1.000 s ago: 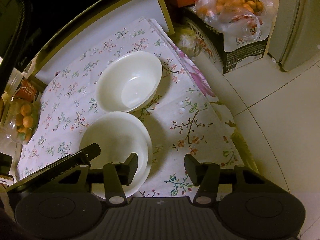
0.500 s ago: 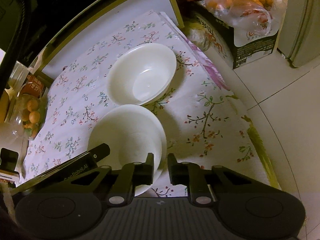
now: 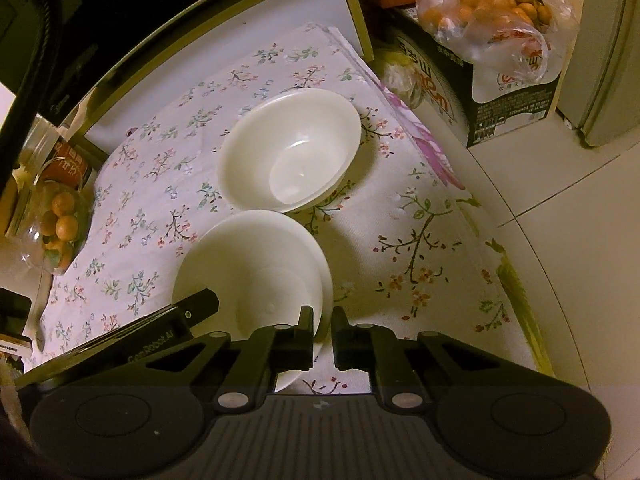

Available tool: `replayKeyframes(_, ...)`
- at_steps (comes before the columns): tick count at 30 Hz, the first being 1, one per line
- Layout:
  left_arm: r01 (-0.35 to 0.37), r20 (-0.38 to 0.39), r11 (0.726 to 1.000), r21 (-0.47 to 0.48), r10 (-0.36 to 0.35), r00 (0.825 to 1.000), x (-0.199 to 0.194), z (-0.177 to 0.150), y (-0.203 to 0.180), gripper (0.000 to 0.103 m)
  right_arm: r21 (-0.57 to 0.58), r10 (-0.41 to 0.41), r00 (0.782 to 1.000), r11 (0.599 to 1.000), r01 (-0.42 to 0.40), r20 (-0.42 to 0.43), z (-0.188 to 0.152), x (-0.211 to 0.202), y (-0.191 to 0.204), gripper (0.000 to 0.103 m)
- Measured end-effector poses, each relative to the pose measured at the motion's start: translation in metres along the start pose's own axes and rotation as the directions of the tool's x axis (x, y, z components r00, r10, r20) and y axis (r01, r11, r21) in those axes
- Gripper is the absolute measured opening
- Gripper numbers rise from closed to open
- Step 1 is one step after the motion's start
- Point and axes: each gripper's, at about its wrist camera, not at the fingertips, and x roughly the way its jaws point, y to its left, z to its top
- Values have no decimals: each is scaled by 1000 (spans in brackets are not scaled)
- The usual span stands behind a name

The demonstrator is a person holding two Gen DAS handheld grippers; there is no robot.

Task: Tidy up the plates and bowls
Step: 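Lift the cream bowl with both tools and carry it beside the plate stack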

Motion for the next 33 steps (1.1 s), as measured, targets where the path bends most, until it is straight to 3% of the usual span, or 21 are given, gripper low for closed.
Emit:
replayKeyframes(15, 51, 32, 998, -39, -50, 998, -25, 6, 8, 8, 16, 54, 997, 998, -55, 59, 5, -19, 0, 6)
replayKeyframes(33, 69, 67, 998, 14, -70, 995, -74, -14, 6, 8, -88, 82, 988, 994, -71, 130, -6, -56, 14, 6)
